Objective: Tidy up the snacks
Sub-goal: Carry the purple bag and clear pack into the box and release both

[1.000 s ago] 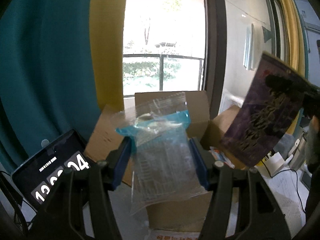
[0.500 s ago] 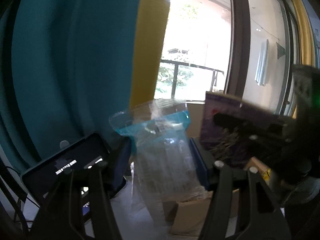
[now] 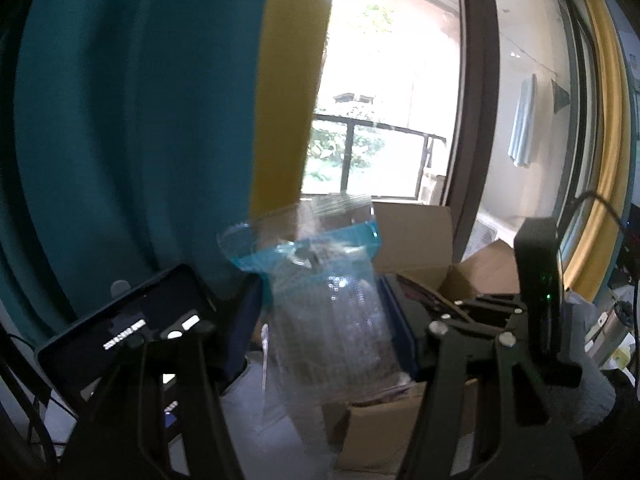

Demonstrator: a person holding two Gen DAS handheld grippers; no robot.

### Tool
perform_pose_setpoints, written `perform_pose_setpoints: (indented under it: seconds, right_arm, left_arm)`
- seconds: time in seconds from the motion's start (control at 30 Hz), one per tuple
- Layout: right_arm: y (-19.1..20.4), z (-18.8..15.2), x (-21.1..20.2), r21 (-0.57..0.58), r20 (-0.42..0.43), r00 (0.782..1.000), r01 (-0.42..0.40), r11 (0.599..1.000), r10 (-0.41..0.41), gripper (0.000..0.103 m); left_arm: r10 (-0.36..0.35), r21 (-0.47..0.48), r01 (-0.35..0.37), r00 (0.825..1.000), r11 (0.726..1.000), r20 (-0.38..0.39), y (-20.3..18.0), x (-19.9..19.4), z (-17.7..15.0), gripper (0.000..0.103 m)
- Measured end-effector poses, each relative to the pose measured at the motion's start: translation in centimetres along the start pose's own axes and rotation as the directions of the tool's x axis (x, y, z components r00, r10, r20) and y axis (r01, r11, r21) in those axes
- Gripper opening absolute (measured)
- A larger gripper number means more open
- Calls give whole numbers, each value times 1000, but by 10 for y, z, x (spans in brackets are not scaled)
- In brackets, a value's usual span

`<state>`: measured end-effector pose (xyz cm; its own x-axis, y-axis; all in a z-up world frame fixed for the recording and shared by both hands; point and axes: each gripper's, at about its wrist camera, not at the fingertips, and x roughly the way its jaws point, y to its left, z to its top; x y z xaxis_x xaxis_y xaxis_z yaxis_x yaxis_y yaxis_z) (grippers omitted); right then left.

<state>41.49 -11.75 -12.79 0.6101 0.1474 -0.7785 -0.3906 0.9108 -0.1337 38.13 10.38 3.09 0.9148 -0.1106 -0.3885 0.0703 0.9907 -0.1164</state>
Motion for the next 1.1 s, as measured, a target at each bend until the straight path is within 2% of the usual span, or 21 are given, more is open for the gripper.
perform_pose_setpoints:
  seconds: [0.07,0.13,0.2,0.27,0.53,0.57,0.6,0.63,0.7,1.1]
  right_arm:
    - [-22,-7,1,28,-24,1000,19,999,-18,5]
    - [-37,-15,0,35,-61,998,22,999,-20,18]
    - [-49,-21,-4,51,-55,998,34,998,-31,48]
    - [-61,-29,-10,61,-51,998,41,997,-38,57]
    - [-87,-45,-27,103,-33,997,66,992,-63,58]
    - [-90,-48,-32,106,-28,998,67,992,-65,58]
    - [-93,-50,-36,107,-23,997,70,992,-68,58]
    - [-96,-51,-42,110,-16,997,74,991,-73,58]
    - [-99,-51,-48,114,-3,997,74,991,-74,58]
    - [-90,-60,-99,135,38,997,67,989,-73,58]
  left_arm:
    - [-8,15,8,1000,1000,-12,-9,6,1,61]
    - [-17,32,18,999,999,-31,-19,15,0,61]
    - [-24,49,27,998,998,-57,-31,25,-3,62]
    - [-31,67,37,996,997,-83,-43,36,-7,62]
    - [-44,83,63,977,995,-208,-70,85,-28,63]
    - [-48,80,67,974,995,-221,-71,91,-30,64]
    - [-49,77,68,973,995,-228,-72,94,-31,71]
    - [-47,75,66,972,995,-230,-72,96,-31,81]
    - [-34,74,51,976,996,-215,-75,94,-29,86]
    - [-33,70,44,988,997,-150,-77,42,-21,87]
